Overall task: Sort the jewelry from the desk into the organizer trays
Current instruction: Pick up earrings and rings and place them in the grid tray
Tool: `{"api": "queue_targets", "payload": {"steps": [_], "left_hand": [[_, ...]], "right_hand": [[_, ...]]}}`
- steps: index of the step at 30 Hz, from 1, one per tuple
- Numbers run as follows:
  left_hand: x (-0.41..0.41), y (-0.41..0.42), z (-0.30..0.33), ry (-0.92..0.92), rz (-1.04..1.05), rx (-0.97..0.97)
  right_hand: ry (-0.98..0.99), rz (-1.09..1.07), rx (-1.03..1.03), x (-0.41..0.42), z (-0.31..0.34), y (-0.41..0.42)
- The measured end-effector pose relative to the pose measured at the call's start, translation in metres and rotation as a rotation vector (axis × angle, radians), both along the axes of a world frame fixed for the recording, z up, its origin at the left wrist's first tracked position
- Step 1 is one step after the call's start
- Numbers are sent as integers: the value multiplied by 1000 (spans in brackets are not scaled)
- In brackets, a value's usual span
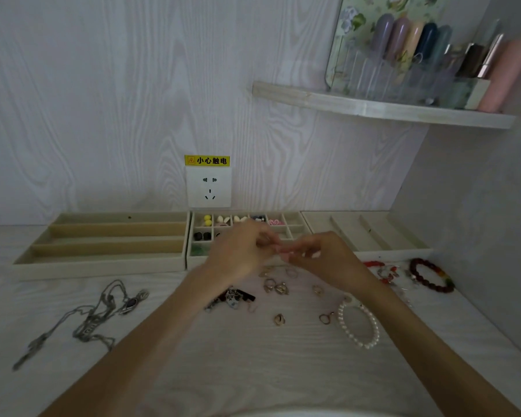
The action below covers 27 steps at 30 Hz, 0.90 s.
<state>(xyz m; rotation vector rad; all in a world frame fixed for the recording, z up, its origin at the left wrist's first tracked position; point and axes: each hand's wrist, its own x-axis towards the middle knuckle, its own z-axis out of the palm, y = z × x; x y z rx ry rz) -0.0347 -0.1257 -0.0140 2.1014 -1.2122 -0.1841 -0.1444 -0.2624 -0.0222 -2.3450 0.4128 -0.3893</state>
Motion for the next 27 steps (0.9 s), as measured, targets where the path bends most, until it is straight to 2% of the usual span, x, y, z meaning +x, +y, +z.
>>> {"api": "queue_targets", "payload": {"steps": [2,6,7,10,14,20,27], "left_hand": [[19,8,18,-26,47,-33],[58,28,53,-102,63,-18],[65,31,59,-118,32,6],[76,30,65,-200,-47,156],[80,12,52,-207,-126,291],[91,-10,28,-267,-165,349],[105,-21,24,-194,-222,341]], "right_hand": [[26,1,-31,12,9,-2],[261,50,-437,28,9,-21],[307,73,-472,30,4,-26],[356,141,-456,34,-12,-38],[292,165,-372,31,-22,-40],[286,196,-282,30,-24,-45],[257,187,-192,28,-25,-44]]}}
